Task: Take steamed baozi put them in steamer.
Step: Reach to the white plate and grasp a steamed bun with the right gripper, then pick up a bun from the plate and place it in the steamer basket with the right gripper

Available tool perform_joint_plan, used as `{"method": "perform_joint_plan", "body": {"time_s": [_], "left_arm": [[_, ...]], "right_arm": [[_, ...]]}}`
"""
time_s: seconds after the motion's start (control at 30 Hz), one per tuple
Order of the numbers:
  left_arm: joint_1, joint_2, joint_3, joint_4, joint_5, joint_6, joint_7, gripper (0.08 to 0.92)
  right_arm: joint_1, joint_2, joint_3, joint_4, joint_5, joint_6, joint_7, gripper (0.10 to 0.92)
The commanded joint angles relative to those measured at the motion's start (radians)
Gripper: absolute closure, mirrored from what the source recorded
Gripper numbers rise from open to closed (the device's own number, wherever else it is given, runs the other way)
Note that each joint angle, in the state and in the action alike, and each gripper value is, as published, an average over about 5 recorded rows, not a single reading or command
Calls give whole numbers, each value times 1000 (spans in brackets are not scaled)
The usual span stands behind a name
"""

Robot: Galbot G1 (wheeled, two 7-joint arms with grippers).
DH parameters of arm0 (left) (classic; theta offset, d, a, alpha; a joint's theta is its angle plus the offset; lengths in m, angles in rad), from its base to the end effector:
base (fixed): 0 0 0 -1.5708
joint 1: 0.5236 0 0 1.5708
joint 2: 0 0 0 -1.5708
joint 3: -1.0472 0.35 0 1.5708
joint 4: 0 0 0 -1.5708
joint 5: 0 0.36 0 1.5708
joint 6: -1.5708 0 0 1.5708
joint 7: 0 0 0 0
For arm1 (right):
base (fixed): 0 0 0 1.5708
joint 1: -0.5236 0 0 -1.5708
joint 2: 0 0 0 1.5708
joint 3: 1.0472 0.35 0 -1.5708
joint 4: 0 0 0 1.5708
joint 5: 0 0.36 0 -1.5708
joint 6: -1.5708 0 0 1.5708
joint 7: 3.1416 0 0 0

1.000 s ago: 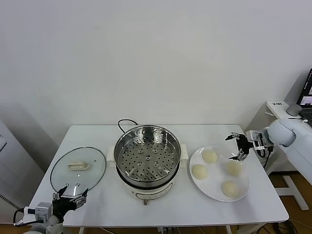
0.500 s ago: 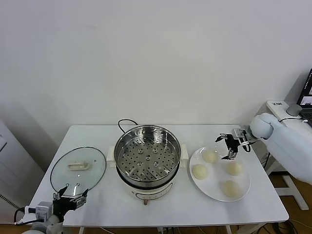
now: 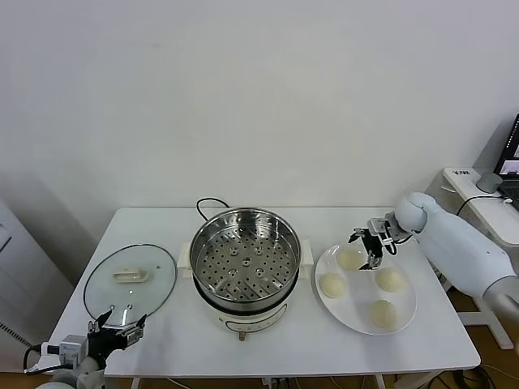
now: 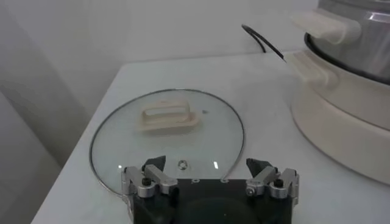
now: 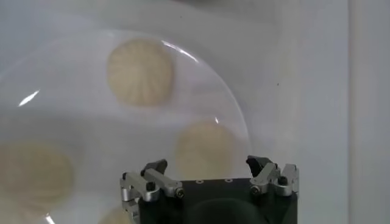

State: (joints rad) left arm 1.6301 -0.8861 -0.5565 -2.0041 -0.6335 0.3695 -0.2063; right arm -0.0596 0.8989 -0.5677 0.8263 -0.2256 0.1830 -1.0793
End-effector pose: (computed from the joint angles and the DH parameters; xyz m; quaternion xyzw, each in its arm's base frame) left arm 0.1916 0.1341 -0.3027 -0.0228 -0.9573 -0.0452 0.2845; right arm 0.5773 -0.1859 -0.2346 0.5333 -0.5622 0.5469 0.3169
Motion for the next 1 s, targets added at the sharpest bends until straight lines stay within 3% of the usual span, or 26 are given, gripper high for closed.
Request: {"method": "perform_joint_plan", "body": {"time_s": [0.03,0.13,0.7,1.0], "left_arm": [[0,0,1,1,-1,0,0,177],[-1,0,2,2,-2,0,0,177],[13,-5,0,-8,-4,-6,-2,177],[15,-14,4,-10,2,-4,-4,177]], "right_arm": [[0,40,12,-59,-39,11,-2,203],[-3,52,23,-72,-42,7,2,215],[-5,64,28,-73,-38,-18,-26,474],[35,8,-32,22,19,-28,-34,491]]}}
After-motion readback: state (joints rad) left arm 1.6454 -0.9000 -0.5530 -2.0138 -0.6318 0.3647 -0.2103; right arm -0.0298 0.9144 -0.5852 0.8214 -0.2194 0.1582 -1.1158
